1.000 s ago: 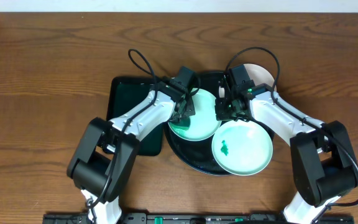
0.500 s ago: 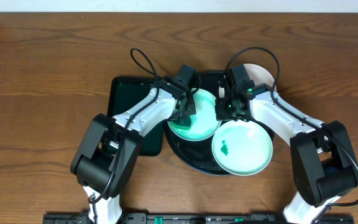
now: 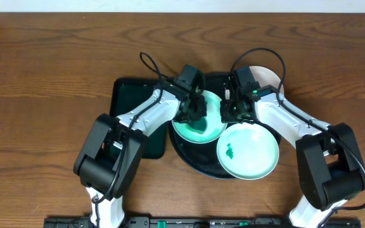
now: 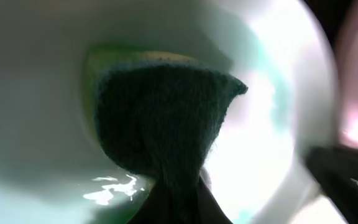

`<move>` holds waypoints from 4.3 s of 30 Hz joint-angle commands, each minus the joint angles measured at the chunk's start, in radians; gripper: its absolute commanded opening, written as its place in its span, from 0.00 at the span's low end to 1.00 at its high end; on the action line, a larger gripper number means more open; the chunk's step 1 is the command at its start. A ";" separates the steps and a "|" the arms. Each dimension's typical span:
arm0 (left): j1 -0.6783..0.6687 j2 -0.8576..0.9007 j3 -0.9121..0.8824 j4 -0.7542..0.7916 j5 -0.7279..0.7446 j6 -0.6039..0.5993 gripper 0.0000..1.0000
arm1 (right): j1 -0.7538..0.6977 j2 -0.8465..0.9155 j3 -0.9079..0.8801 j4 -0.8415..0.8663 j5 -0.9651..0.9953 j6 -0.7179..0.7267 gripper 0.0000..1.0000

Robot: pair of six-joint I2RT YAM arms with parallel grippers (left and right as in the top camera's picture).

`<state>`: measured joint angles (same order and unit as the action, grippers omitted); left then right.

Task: Clean dirty plates on tray and stack at the side
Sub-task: 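Scrub the mint-green plate surface with the sponge in left gripper, then rub the sponge around the mint-green plate with left gripper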

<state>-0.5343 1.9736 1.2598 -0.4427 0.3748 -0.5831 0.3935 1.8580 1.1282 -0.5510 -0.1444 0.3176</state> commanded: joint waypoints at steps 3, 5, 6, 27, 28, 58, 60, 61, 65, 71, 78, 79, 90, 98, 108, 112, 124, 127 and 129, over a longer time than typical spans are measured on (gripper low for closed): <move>-0.043 -0.002 -0.031 0.008 0.214 0.026 0.07 | 0.014 0.007 -0.005 0.010 -0.033 -0.019 0.01; -0.040 -0.032 -0.031 0.002 0.184 0.027 0.07 | 0.014 0.007 -0.005 0.010 -0.033 -0.019 0.01; -0.038 -0.050 -0.031 -0.005 0.157 0.027 0.07 | 0.014 0.007 -0.005 0.010 -0.033 -0.019 0.01; -0.039 -0.198 -0.063 -0.091 -0.329 0.025 0.07 | 0.014 0.007 -0.005 0.010 -0.033 -0.019 0.01; -0.039 -0.182 -0.063 -0.091 -0.335 0.025 0.07 | 0.014 0.007 -0.005 0.010 -0.033 -0.019 0.01; -0.097 -0.017 -0.063 -0.028 -0.146 -0.091 0.07 | 0.014 0.007 -0.005 0.010 -0.048 -0.019 0.01; -0.101 -0.017 -0.063 -0.015 -0.146 -0.101 0.08 | 0.014 0.007 -0.005 0.010 -0.048 -0.019 0.01; -0.101 -0.017 -0.063 -0.012 -0.146 -0.113 0.08 | 0.014 0.007 -0.005 0.010 -0.048 -0.019 0.01; -0.101 -0.017 -0.063 -0.010 -0.127 -0.122 0.08 | 0.014 0.007 -0.005 0.010 -0.048 -0.019 0.01; -0.100 -0.027 -0.060 0.023 -0.045 -0.107 0.07 | 0.014 0.007 -0.005 0.014 -0.048 -0.020 0.01; -0.076 -0.116 -0.032 0.022 -0.054 -0.039 0.07 | 0.014 0.007 -0.005 0.013 -0.047 -0.020 0.01; -0.066 -0.136 -0.032 0.019 -0.054 -0.039 0.08 | 0.014 0.007 -0.005 0.013 -0.048 -0.020 0.01; 0.018 -0.229 -0.034 -0.063 -0.209 -0.012 0.08 | 0.014 0.007 -0.005 0.013 -0.048 -0.020 0.01; 0.018 -0.229 -0.101 -0.091 -0.290 -0.012 0.08 | 0.014 0.007 -0.005 0.014 -0.047 -0.020 0.01; 0.016 -0.229 -0.179 0.005 -0.290 -0.024 0.08 | 0.014 0.007 -0.005 0.013 -0.048 -0.020 0.01; 0.005 -0.228 -0.198 0.039 -0.290 -0.028 0.08 | 0.014 0.007 -0.005 0.013 -0.048 -0.020 0.01; -0.028 -0.129 -0.210 0.092 -0.290 -0.066 0.08 | 0.014 0.007 -0.005 0.013 -0.048 -0.020 0.01; -0.027 -0.081 -0.210 0.095 -0.290 -0.087 0.08 | 0.014 0.007 -0.005 0.013 -0.048 -0.020 0.01; -0.028 -0.053 -0.210 0.094 -0.281 -0.105 0.08 | 0.014 0.007 -0.005 0.013 -0.048 -0.020 0.01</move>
<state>-0.5640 1.8347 1.0653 -0.3359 0.1040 -0.6518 0.3935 1.8580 1.1271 -0.5472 -0.1452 0.3176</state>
